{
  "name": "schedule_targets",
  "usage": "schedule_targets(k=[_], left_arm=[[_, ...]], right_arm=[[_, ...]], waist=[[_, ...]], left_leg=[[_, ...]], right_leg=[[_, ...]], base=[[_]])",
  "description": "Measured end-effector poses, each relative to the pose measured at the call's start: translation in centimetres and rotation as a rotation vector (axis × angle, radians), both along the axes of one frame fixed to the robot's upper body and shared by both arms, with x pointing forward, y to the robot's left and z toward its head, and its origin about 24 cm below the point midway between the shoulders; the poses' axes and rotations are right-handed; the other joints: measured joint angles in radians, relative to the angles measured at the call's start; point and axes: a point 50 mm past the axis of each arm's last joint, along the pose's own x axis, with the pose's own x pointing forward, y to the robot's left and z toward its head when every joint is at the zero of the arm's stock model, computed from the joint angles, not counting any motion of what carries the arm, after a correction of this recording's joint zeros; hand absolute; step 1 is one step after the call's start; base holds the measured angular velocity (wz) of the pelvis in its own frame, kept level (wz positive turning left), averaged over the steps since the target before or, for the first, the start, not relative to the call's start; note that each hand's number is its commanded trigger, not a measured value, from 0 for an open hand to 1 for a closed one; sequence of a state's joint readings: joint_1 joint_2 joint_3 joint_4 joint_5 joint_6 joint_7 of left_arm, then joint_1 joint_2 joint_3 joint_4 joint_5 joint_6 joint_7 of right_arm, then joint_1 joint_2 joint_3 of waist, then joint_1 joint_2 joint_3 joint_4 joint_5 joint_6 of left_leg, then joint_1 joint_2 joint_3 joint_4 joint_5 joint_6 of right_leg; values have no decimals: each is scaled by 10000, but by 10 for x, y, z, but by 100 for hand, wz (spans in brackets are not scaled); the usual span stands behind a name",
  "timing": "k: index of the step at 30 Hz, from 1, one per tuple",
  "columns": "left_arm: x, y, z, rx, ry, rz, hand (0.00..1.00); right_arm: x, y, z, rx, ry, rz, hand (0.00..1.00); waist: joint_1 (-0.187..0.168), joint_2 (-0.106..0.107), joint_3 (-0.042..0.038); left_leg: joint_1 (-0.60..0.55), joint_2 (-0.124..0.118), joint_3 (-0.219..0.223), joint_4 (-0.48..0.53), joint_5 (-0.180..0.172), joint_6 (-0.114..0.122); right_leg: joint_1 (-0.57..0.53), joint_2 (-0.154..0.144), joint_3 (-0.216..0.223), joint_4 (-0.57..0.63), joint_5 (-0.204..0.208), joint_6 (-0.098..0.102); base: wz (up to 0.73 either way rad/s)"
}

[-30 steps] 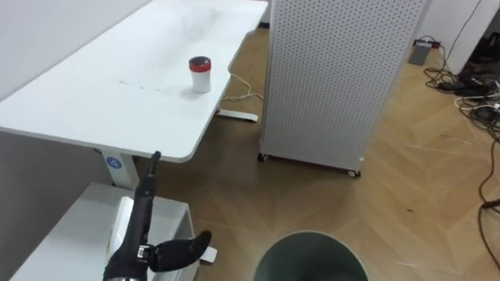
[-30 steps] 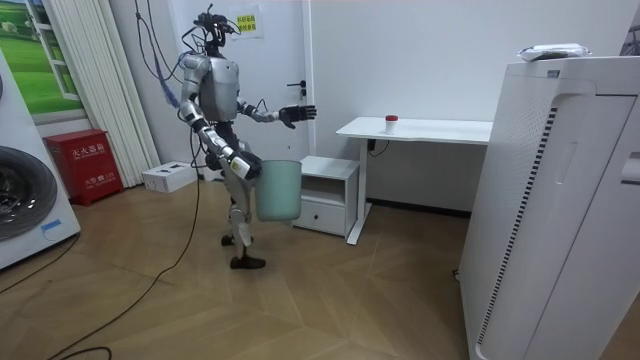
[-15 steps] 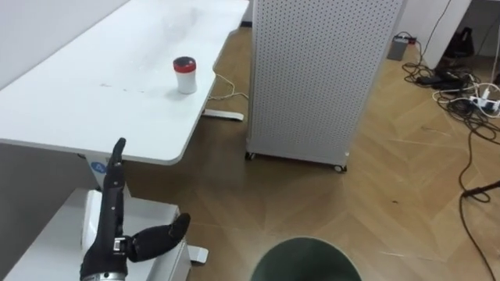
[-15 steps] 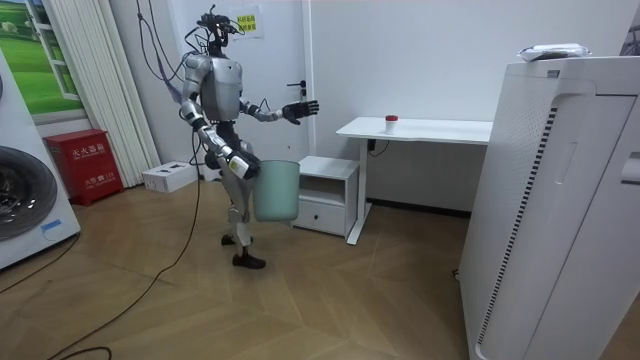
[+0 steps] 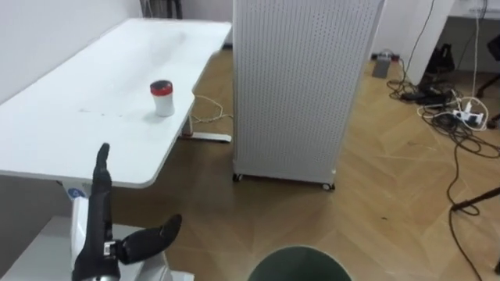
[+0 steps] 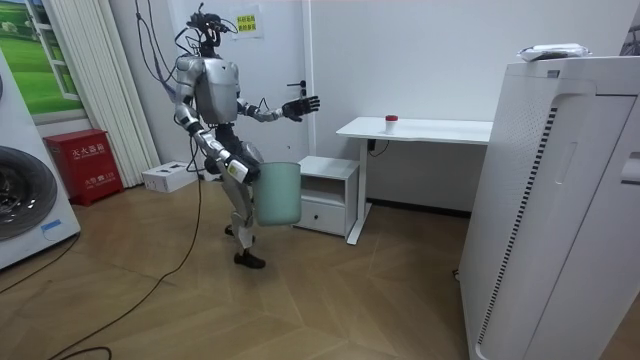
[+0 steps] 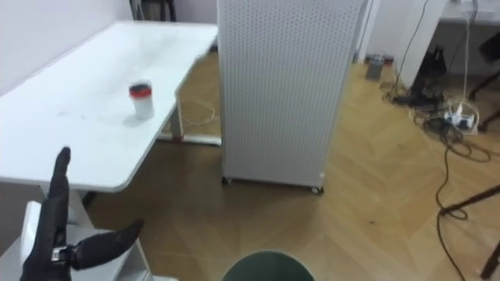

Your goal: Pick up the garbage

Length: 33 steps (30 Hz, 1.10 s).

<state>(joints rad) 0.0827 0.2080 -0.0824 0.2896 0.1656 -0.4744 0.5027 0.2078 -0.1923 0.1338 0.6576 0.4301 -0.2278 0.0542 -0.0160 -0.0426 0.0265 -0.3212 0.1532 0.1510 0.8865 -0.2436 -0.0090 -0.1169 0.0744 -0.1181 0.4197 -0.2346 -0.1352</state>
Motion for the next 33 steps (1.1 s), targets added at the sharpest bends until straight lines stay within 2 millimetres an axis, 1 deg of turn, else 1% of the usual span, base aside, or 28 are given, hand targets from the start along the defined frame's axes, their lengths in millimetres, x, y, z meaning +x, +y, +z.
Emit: schedule_targets(k=[1,2,4,5,6,7,8,9,10,11,12,13,14,15,16,18,19,20,21,22,24,25,27,29,30,31,32,33], left_arm=[[0,2,0,-183,-47,179,0],[0,2,0,-222,-69,258,0],[0,5,1,-401,-118,400,0],[-1,6,1,-403,-131,445,0],[-1,8,2,-398,-168,554,0],[-1,11,1,-387,-155,680,0],[-2,12,1,-382,-150,714,0],[-2,12,2,-374,-161,715,0],[-2,12,1,-379,-146,701,0],[-3,13,2,-380,-154,714,0],[-3,13,2,-414,-173,720,0],[-4,13,3,-417,-213,729,0],[-4,12,4,-401,-263,692,0],[-3,11,6,-414,-372,628,0],[-2,11,7,-423,-402,594,0],[0,9,12,-421,-613,491,0],[2,9,14,-414,-717,457,0],[3,9,15,-412,-755,452,0],[3,9,16,-391,-815,471,0],[3,9,17,-391,-837,474,0],[3,7,16,-414,-816,417,0],[3,8,16,-421,-829,466,0],[3,8,17,-439,-907,612,0],[3,8,17,-462,-923,613,0],[4,7,17,-465,-937,586,0],[4,7,17,-460,-932,572,0],[4,7,17,-453,-936,567,0],[3,6,15,-466,-841,573,0]], right_arm=[[-1,-1,-1,-81,64,-107,100],[-1,-2,-1,-133,81,-132,100],[-2,-6,-1,-332,173,-253,100],[-3,-7,-1,-348,185,-266,100],[-3,-7,-1,-366,191,-270,100],[-3,-7,-1,-352,204,-273,100],[-3,-7,-1,-353,209,-276,100],[-3,-9,0,-402,189,-283,100],[-3,-11,0,-413,170,-348,100],[-3,-12,1,-409,155,-388,100],[-3,-13,1,-414,137,-487,100],[-2,-13,1,-412,135,-493,100],[-2,-13,2,-448,119,-493,100],[0,-14,3,-501,43,-488,100],[1,-15,4,-511,15,-495,100],[4,-14,4,-534,-46,-566,100],[4,-14,4,-546,-41,-656,100],[4,-15,5,-551,-51,-698,100],[4,-15,5,-585,-64,-763,100],[5,-16,5,-642,-62,-754,100],[6,-17,6,-707,-106,-756,100],[12,-17,9,-656,-275,-715,100],[19,-15,12,-563,-497,-582,100],[18,-13,10,-502,-445,-481,100],[16,-12,10,-525,-397,-434,100],[16,-12,9,-561,-388,-411,100],[16,-12,9,-556,-379,-413,100],[13,-12,7,-597,-249,-417,100]], waist=[[79,-86,-21],[147,-97,-21],[284,-58,-54],[288,-34,-86],[305,-13,-99],[314,-28,-118],[286,-46,-150],[273,-55,-161],[261,-87,-200],[338,-101,-209],[513,-93,-201],[593,-148,-209],[594,-172,-215],[568,-209,-207],[562,-199,-213],[556,-190,-218],[539,-226,-199],[542,-228,-199],[513,-221,-204],[496,-210,-189],[522,-65,-187],[565,92,-119],[586,266,-96],[447,288,-105],[318,255,-111],[191,223,-114],[152,180,-115],[97,190,-130]], left_leg=[[-388,-265,-35,-1021,65,-101],[-507,-333,-65,-1723,168,-225],[-761,-672,-86,-4378,887,-313],[-771,-729,-91,-4967,1067,-278],[-767,-822,-90,-5901,1483,-192],[-668,-862,-90,-6202,2177,-99],[-610,-929,-102,-6211,2478,-62],[-520,-1015,-36,-6183,2879,151],[-449,-1139,23,-6076,3055,397],[-425,-1185,86,-5991,3116,491],[-419,-1269,127,-5646,3173,689],[-404,-1384,224,-5225,2750,724],[-391,-1429,321,-5043,2547,753],[-347,-1554,472,-4635,2065,830],[-329,-1601,505,-4405,1829,865],[-259,-1727,634,-3566,984,1004],[-133,-1847,704,-3310,714,1156],[-34,-1879,769,-3298,548,1193],[280,-1948,928,-3331,190,1245],[545,-2056,925,-3350,-97,1287],[829,-2089,696,-3417,-389,1319],[938,-2080,366,-3526,-454,1295],[1157,-2013,-21,-3877,-419,1233],[1512,-1979,-438,-4255,-376,1127],[1692,-1979,-664,-4417,-386,1054],[1778,-1985,-902,-4440,-451,942],[1837,-2001,-995,-4433,-505,869],[1988,-1919,-1199,-4383,-602,730]], right_leg=[[88,-15,55,-1,-94,-21],[148,-14,91,1,-154,-27],[311,-12,101,156,-437,-166],[329,-8,93,261,-556,-170],[386,-10,115,526,-854,-98],[509,-41,188,708,-1165,-52],[564,-77,216,740,-1293,13],[706,-156,268,713,-1485,118],[856,-266,344,601,-1611,237],[913,-350,325,560,-1672,292],[1108,-519,297,401,-1809,388],[1394,-757,169,228,-1920,547],[1501,-869,124,183,-1977,634],[1784,-1103,51,98,-2113,786],[1909,-1187,16,144,-2164,879],[2026,-1565,-252,1069,-2268,1121],[1868,-1811,-312,1970,-2176,1326],[1711,-1915,-303,2489,-2046,1542],[1430,-2144,-326,3553,-1616,1884],[1122,-2324,-387,4486,-1045,1963],[636,-2383,-490,5514,-223,1994],[101,-2406,-560,5927,-589,1865],[-796,-2405,-735,5836,-1091,1723],[-1293,-2390,-772,4691,-1260,1758],[-1467,-2420,-693,3385,-1226,1802],[-1486,-2431,-630,1935,-895,1843],[-1512,-2416,-569,1233,-509,1880],[-1432,-2393,-489,856,398,1802]], base=[[-17],[-22],[-24],[-16],[-10],[-6],[-3],[-4],[-12],[-33],[-36],[-31],[-13],[-4],[-3],[5],[13],[21],[25],[26],[10],[-4],[2],[36],[62],[62],[58],[38]])
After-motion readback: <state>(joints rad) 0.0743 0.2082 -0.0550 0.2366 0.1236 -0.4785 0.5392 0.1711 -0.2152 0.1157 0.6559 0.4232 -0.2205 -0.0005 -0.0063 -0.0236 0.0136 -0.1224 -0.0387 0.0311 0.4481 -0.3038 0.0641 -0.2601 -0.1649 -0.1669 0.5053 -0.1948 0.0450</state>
